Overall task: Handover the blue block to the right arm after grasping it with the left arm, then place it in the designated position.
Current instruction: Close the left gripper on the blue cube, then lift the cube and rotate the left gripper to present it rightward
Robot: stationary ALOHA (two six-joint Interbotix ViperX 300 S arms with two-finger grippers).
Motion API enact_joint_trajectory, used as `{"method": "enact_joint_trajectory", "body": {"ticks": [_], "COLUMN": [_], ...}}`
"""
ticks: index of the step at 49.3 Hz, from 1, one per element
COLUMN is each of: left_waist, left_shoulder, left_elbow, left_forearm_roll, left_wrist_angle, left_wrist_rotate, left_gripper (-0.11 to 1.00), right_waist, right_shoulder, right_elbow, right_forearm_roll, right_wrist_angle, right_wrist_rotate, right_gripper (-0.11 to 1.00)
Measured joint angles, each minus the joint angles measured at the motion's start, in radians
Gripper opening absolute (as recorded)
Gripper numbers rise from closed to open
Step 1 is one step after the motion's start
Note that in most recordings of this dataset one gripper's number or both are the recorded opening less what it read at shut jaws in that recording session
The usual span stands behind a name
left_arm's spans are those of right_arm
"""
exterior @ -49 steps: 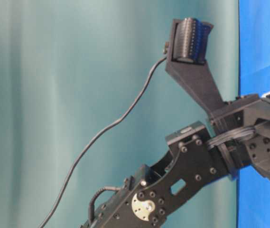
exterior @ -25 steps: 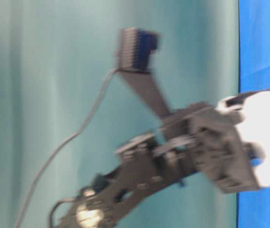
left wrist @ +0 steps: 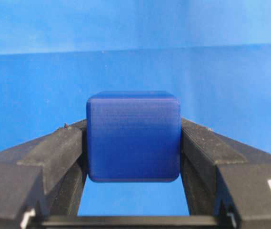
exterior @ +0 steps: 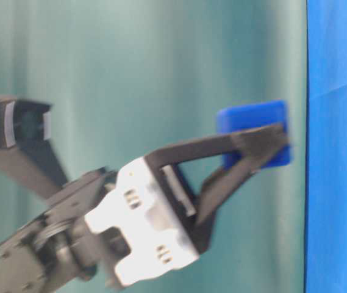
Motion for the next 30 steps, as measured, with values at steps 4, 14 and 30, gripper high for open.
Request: {"method": "enact_joint_trajectory", "body": {"ticks": [4, 14, 30], "left_waist": [0.000, 0.000, 0.000], "left_shoulder": [-0.021, -0.057, -0.063], "left_elbow": [0.000, -0.003, -0.005], "left_forearm_roll": [0.000, 0.003, 0.005], "left_wrist_angle": [0.018, 0.032, 0.043], "left_wrist_rotate": [0.003, 0.003, 0.003], "left_gripper": [0.49, 0.48, 0.49], "right_waist": [0.000, 0.000, 0.000], "right_shoulder": [0.000, 0.000, 0.000], "right_elbow": [0.000, 0.000, 0.000], "right_forearm_roll": [0.000, 0.000, 0.000], "right_wrist_angle": [0.000, 0.000, 0.000], "right_wrist_rotate": [0.000, 0.000, 0.000], "right_gripper": [0.98, 0.98, 0.98]}}
